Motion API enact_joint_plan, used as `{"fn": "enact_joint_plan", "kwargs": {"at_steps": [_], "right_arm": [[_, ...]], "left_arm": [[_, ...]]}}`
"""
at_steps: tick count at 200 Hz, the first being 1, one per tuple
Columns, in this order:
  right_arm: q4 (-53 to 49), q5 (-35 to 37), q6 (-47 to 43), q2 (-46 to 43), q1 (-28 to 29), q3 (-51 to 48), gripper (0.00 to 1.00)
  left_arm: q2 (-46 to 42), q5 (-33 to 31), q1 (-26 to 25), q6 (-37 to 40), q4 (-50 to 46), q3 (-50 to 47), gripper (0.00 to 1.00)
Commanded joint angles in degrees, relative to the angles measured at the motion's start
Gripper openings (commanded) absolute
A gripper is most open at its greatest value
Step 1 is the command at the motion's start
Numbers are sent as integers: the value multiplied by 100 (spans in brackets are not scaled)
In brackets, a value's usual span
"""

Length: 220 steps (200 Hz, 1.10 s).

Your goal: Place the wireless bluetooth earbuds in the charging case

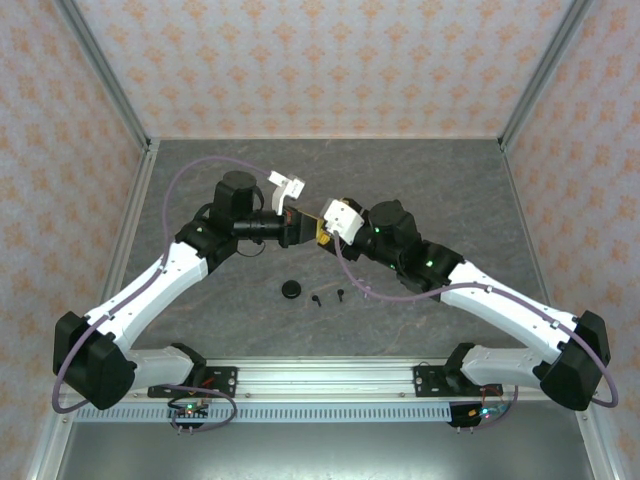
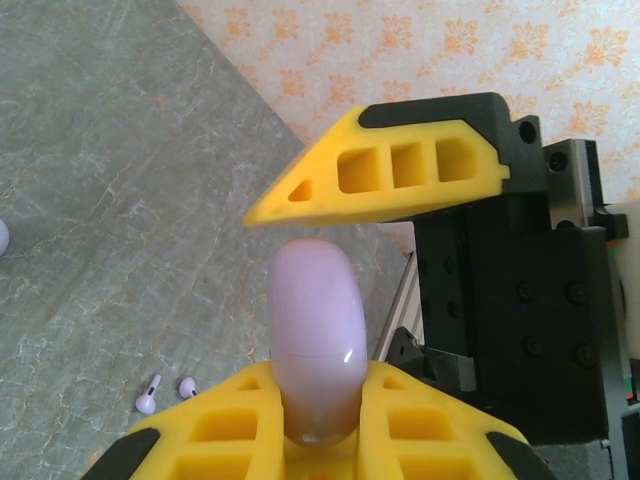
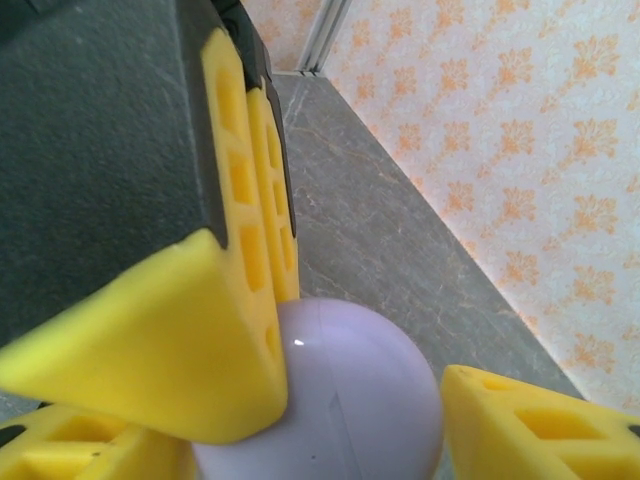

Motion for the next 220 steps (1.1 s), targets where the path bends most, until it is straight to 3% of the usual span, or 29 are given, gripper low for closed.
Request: {"fn": "enact_joint_plan", "kwargs": {"at_steps": [1,44,87,118,138,220], "right_arm": [[-197,-200,159,-60,-82,91,68],[-330,-710,624,-424,-343,-34,100],[-235,-2103,1634,-1078,-1075,-502,99],[866,-2823,2811,-1428,-1672,-1112,99],[1422,-2923,3260,-1410,-1775,-1257,93],[1383,-3026,3240,-563,-1771,-645,90]], "left_arm": [[-85,-220,-36,177,307,-39,5],[-331,-734,-39,317,947,-479,1],[-681,-1080,-116,614,1943,-1092,1],[-811,-1137,-225,986,2249,-1352,0],[-845,-1129,-329,1236,2262,-1418,0],[-890,-1059,-466,1610,2130,-1465,0]]}}
